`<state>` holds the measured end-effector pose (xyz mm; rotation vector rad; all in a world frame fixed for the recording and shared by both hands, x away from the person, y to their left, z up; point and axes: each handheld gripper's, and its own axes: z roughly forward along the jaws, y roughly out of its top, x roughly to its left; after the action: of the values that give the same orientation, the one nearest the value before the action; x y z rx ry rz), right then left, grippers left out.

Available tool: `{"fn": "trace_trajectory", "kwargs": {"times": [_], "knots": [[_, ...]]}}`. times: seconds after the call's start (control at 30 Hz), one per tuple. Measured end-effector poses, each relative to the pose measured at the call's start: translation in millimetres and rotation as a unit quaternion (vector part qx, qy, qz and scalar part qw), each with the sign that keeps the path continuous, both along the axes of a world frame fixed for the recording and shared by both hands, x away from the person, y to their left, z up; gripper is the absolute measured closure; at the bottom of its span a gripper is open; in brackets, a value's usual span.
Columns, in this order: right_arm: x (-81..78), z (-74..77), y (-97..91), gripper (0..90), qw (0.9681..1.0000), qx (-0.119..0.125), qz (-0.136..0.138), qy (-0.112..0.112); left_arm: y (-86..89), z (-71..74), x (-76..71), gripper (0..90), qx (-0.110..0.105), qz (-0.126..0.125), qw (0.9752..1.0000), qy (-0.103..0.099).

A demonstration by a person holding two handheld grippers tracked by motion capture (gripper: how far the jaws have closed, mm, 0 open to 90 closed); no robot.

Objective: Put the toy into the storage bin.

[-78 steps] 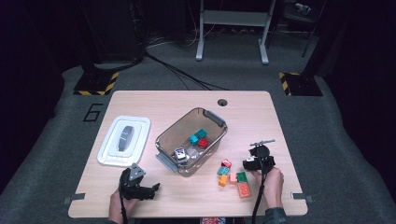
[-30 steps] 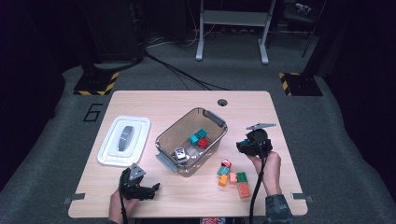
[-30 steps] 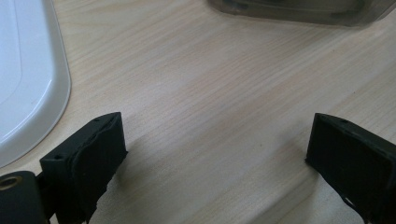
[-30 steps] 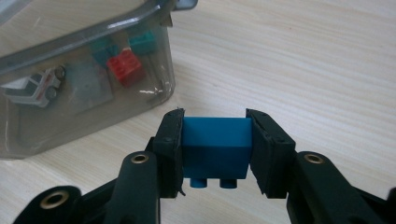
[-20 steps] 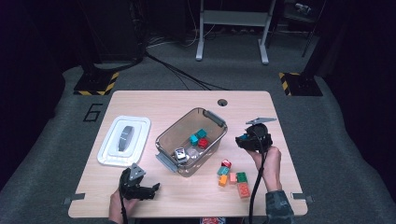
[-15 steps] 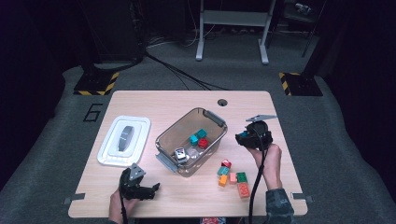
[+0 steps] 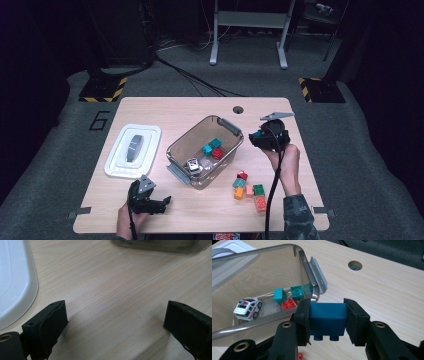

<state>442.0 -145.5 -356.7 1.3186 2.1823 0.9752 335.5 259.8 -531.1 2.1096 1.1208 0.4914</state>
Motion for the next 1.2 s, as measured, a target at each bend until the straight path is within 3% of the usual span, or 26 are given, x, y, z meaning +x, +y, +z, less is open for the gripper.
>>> {"fn": "trace_trajectory", "kwargs": {"times": [0.23, 0.37, 0.73, 0.97, 1.2], "knots": [[5.9, 9.3, 11.6, 58.9, 0.9998, 0.000, 0.015, -0.012, 0.1, 0.0, 0.0, 4.6, 0.000, 0.000, 1.0000, 0.001], [9.3, 12.0, 19.8, 58.9, 0.9998, -0.001, 0.020, -0.007, -0.1, -0.1, 0.0, 4.6, -0.002, 0.003, 1.0000, 0.000], [18.9, 14.4, 51.0, 58.9, 0.9977, -0.018, 0.065, -0.013, -0.3, -0.3, 0.0, 4.6, -0.004, 0.005, 1.0000, 0.000], [25.4, 2.2, 71.3, 58.8, 0.9941, -0.045, 0.098, 0.011, 0.2, 0.3, 0.0, 4.7, -0.001, 0.002, 1.0000, 0.002], [30.9, -15.8, 81.6, 58.8, 0.9909, -0.075, 0.104, 0.040, 0.4, 0.5, 0.0, 5.0, 0.000, 0.000, 1.0000, 0.002]]}}
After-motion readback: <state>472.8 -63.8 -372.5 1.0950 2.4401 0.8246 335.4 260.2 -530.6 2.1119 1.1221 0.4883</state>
